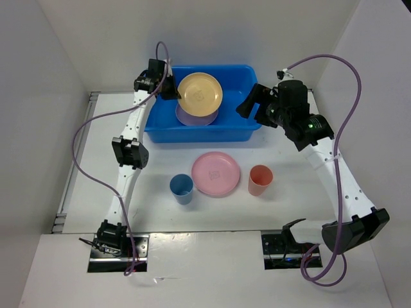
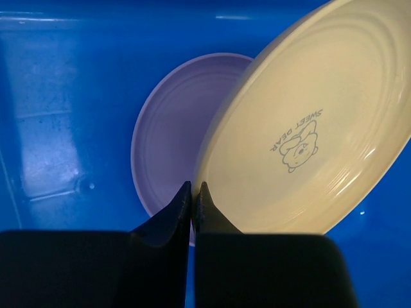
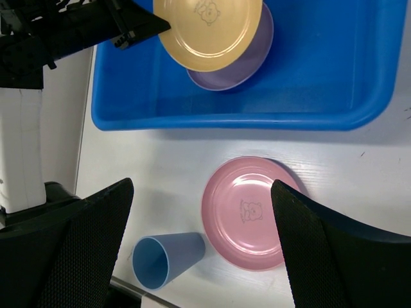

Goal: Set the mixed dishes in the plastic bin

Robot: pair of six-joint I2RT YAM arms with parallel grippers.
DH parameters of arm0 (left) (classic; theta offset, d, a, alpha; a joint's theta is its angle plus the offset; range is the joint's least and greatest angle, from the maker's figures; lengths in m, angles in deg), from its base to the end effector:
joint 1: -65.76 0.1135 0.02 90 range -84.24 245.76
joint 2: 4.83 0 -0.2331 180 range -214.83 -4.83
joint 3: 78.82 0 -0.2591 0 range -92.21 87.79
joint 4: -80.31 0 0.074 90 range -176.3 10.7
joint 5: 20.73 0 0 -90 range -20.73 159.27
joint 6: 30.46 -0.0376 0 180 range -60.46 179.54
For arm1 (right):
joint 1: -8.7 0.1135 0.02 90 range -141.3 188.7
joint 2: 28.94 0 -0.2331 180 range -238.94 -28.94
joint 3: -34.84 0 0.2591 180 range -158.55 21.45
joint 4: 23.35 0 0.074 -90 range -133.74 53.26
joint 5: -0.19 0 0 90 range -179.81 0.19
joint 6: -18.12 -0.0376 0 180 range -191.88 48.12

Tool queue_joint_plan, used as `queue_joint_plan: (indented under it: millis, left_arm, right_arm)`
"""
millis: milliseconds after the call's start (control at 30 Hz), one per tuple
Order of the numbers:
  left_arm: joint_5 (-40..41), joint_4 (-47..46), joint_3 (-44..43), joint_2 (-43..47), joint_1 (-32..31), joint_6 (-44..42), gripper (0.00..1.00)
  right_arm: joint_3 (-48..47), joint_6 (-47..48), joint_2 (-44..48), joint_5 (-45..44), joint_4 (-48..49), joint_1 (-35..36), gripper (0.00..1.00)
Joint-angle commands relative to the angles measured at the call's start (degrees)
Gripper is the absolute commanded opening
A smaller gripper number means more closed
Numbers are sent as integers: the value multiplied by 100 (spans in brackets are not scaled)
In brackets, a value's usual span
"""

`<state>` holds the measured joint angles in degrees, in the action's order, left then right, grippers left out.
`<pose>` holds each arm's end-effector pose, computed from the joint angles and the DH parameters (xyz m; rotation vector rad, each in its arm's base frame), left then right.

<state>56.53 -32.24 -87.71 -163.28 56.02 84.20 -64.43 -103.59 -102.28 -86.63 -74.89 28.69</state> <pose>0.5393 -0.1010 0.2638 -0.1684 2.2534 -0.5732 0.2688 0.1000 0.4019 0.1757 2.0667 0.6211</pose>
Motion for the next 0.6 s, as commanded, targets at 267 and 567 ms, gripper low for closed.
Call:
queue_joint_plan:
  millis: [267,567]
  left_arm:
    - [324,-54,-380,-582,-11,469,19]
    - [201,-168,-380,33,42,284,66]
  right_arm:
    - [213,-55,206,-160,203,58,92]
    - [388,-55,451,-213,10,58,92]
